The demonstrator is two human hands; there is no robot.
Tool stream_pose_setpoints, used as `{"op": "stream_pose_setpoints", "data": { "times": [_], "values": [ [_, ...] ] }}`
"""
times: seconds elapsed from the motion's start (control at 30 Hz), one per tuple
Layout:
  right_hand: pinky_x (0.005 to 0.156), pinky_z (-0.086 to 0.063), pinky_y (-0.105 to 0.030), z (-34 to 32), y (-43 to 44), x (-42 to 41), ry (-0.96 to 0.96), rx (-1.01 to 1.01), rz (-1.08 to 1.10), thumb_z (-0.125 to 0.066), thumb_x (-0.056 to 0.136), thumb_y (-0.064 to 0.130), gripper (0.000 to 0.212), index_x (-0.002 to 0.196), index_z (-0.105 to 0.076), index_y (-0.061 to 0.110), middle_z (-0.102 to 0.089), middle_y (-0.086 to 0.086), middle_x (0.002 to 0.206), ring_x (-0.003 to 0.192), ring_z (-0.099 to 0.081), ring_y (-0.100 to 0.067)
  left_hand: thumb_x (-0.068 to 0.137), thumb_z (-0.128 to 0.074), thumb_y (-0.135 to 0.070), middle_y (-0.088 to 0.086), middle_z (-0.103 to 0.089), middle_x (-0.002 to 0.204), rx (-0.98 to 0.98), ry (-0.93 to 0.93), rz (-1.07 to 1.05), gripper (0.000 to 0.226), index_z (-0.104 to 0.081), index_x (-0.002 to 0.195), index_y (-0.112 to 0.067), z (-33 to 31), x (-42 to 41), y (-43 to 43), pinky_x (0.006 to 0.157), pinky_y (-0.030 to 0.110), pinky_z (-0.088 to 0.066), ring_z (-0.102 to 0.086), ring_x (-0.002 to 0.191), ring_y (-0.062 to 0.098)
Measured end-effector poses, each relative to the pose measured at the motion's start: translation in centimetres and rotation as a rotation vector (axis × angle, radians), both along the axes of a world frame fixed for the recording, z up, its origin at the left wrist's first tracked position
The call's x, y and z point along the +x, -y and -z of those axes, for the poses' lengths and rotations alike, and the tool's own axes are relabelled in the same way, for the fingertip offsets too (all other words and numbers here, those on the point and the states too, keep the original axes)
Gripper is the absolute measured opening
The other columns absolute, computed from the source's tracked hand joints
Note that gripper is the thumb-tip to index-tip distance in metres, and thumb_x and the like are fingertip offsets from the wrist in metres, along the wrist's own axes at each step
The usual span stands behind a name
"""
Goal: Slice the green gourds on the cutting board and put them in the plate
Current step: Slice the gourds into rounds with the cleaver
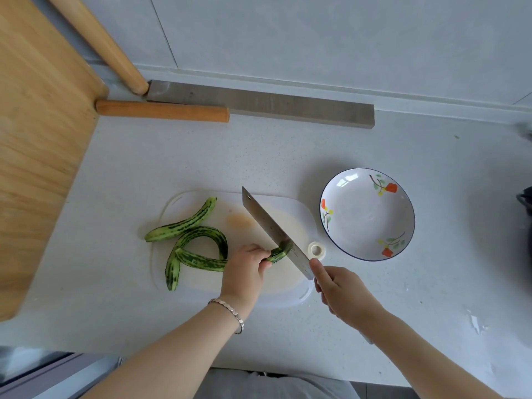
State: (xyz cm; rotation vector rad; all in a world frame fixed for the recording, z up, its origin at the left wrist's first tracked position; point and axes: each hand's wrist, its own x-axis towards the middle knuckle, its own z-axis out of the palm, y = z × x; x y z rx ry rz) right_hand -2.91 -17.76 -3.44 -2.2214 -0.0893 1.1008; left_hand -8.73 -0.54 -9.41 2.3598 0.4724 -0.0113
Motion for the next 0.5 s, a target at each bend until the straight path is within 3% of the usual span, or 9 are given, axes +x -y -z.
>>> {"op": "stream_pose_setpoints", "data": {
  "times": [0.23, 0.5],
  "values": [
    [0.057, -0.027, -0.029, 1.5, -0.5, -0.1, 0.01, -0.005, -0.014, -0.03, 0.091, 0.057, 0.052, 0.069, -0.039, 0.011, -0.037, -0.008, 0.063, 0.056, -0.031, -0.017, 0.081, -0.068, -0.004, 0.005, -0.069, 0.097, -0.013, -0.004, -0.017, 0.018, -0.072, 0.098, -0.003, -0.2, 0.0, 0.1, 0.073, 0.02, -0.041, -0.061, 0.091, 0.021],
    [0.045, -0.025, -0.022, 1.1, 0.0, -0.3, -0.085, 0.13, 0.143, -0.034, 0.093, 0.052, 0.051, 0.057, -0.038, 0.016, -0.036, 0.007, 0.044, 0.038, -0.027, -0.006, 0.078, -0.071, -0.001, 0.008, -0.069, 0.092, -0.102, -0.004, -0.044, 0.019, -0.072, 0.097, -0.001, -0.2, 0.1, -0.2, 0.078, 0.021, -0.044, -0.062, 0.088, 0.021]
  ]
}}
